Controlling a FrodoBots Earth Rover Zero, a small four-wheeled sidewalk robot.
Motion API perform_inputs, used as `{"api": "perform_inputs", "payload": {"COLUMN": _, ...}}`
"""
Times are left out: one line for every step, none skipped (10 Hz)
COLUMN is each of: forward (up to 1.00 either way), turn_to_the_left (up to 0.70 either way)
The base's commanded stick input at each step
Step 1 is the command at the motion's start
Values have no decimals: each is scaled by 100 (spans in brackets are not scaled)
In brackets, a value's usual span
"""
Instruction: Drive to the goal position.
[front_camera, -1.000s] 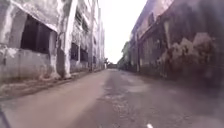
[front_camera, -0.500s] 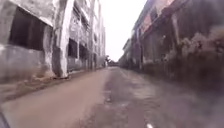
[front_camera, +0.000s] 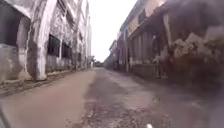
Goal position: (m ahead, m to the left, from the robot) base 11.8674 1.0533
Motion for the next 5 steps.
{"api": "perform_inputs", "payload": {"forward": 100, "turn_to_the_left": 0}}
{"api": "perform_inputs", "payload": {"forward": 100, "turn_to_the_left": 0}}
{"api": "perform_inputs", "payload": {"forward": 100, "turn_to_the_left": 0}}
{"api": "perform_inputs", "payload": {"forward": 100, "turn_to_the_left": 0}}
{"api": "perform_inputs", "payload": {"forward": 100, "turn_to_the_left": 0}}
